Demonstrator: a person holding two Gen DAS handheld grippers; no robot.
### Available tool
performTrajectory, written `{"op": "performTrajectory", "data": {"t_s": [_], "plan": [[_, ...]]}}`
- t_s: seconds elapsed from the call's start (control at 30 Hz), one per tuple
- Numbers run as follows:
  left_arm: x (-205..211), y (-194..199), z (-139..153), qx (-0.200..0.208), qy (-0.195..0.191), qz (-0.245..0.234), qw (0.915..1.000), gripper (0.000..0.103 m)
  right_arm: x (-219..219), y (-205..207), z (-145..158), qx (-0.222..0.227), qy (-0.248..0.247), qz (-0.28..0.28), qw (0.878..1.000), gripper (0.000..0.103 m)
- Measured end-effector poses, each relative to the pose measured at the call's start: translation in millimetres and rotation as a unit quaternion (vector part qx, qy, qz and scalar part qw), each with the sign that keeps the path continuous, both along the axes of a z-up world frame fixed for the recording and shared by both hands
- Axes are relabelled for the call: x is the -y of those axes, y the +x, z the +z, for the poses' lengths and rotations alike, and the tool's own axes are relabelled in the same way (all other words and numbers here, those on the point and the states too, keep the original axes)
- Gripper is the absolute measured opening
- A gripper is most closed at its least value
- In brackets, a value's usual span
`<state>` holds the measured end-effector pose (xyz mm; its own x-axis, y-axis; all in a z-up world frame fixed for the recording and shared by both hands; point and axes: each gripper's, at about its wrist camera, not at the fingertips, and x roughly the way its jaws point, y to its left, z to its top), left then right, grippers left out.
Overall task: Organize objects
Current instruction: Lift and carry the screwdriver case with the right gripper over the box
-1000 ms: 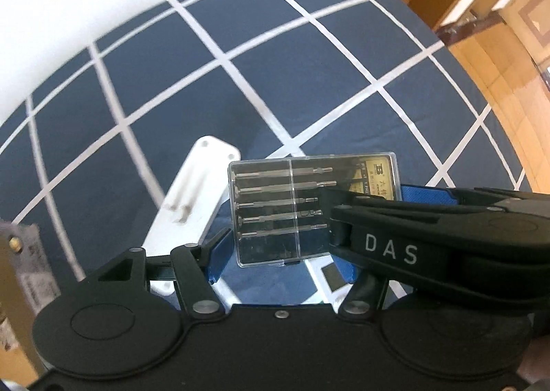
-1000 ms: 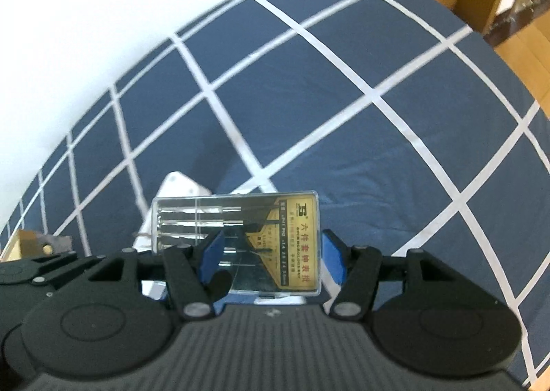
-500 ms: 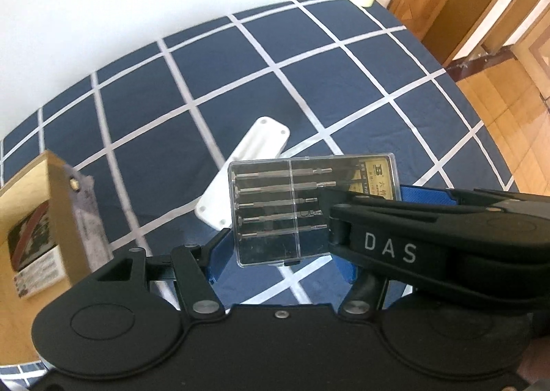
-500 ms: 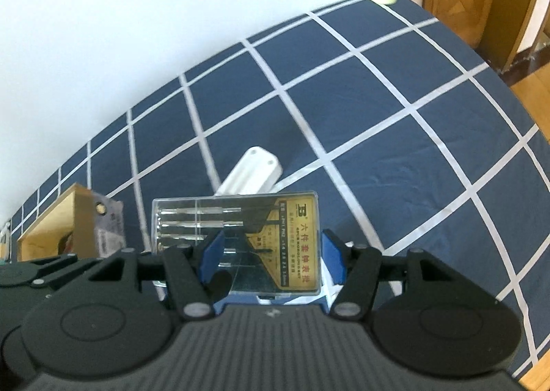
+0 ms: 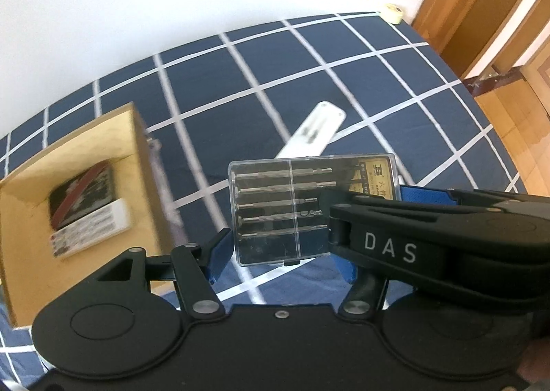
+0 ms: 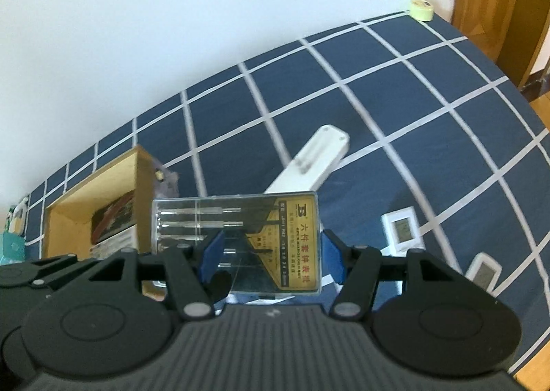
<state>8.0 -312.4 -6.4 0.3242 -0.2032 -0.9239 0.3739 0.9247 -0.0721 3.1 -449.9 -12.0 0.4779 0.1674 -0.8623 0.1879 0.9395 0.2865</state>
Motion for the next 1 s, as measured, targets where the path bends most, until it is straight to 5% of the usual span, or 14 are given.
{"op": "performTrajectory", "data": {"t_s": [0.7, 1.0], "plan": [[-200, -3, -13, -0.011, -0.012, 0.119, 0.9928, 0.061, -200, 16, -7, -0.005, -0.011, 0.114, 0.993, 0.060], [-251, 17, -36, -0.032, -0.022, 0.165, 0.9855, 0.061, -263, 43, -25, -0.022, -0.021, 0.164, 0.986, 0.060]]}}
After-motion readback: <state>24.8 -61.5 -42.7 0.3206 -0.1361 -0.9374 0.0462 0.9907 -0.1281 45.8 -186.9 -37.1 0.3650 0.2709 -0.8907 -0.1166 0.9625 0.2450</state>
